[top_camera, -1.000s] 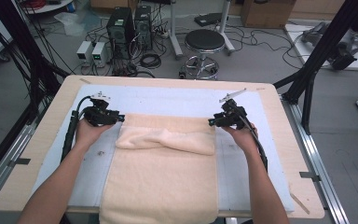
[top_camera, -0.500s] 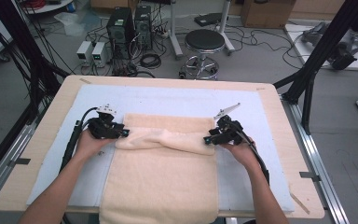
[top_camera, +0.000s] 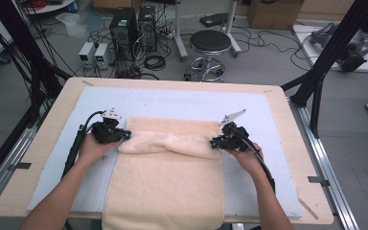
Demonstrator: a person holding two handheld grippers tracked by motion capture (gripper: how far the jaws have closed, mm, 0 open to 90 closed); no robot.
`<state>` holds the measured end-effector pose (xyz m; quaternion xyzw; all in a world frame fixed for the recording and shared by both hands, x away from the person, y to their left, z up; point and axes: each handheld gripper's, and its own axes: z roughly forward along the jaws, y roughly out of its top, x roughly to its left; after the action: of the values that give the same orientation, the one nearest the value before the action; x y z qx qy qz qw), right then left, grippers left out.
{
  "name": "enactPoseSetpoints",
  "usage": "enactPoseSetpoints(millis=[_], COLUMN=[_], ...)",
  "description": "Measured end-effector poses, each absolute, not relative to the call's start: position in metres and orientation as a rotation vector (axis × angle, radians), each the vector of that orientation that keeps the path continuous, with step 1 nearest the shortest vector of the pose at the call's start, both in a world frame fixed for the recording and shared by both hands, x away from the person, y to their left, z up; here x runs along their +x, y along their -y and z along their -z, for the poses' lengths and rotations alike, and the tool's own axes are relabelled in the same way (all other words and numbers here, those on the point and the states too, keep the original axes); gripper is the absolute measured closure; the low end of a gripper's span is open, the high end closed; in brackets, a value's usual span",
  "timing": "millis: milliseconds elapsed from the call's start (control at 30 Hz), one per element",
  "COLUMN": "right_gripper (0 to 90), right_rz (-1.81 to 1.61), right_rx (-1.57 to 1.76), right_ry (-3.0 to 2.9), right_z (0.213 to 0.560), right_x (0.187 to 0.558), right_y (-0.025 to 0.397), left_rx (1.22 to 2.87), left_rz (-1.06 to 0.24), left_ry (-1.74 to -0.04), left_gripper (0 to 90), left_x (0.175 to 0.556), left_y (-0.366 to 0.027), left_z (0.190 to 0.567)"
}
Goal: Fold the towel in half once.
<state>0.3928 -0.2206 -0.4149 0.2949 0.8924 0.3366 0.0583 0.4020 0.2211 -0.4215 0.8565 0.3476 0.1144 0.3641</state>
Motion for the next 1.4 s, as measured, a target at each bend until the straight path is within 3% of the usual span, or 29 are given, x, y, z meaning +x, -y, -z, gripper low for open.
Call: enactPoseSetpoints(millis=[367,467,567,667,733,867,1200,1400], right_gripper=[80.9,80.3,79.7,79.7,80.0,81.0,81.5,81.6], right_rz=[-1.062,-1.058,-1.049,-1.044,-1.050,-1.052,-1.116,-1.122], right_rx=[0.879,0.884,0.888,0.893,0.899,0.917,0.883,0.830], right_ry=[-2.681,-2.684,-2.692,-2.700,-2.702,-2.706,-2.669,-2.679], right_z=[0.407,0.409,0.411,0.413,0.415,0.417,0.402,0.391], right_x=[0.388,0.390,0.391,0.392,0.394,0.396,0.385,0.369], right_y=[0.226,0.224,0.223,0.221,0.221,0.221,0.227,0.225], left_rx=[2.176,2.175,2.194,2.210,2.211,2.213,2.096,2.063], left_rz=[-0.310,-0.307,-0.315,-0.338,-0.330,-0.369,-0.339,-0.323], left_ry=[-0.884,-0.911,-0.891,-0.878,-0.879,-0.893,-0.878,-0.801], left_gripper=[88.0,64.2,63.7,71.1,82.6,86.5,87.8,87.8], left_x=[0.402,0.404,0.404,0.403,0.403,0.400,0.388,0.362], left_y=[-0.222,-0.219,-0.215,-0.212,-0.210,-0.207,-0.226,-0.233], left_z=[0.420,0.424,0.427,0.428,0.429,0.428,0.411,0.403])
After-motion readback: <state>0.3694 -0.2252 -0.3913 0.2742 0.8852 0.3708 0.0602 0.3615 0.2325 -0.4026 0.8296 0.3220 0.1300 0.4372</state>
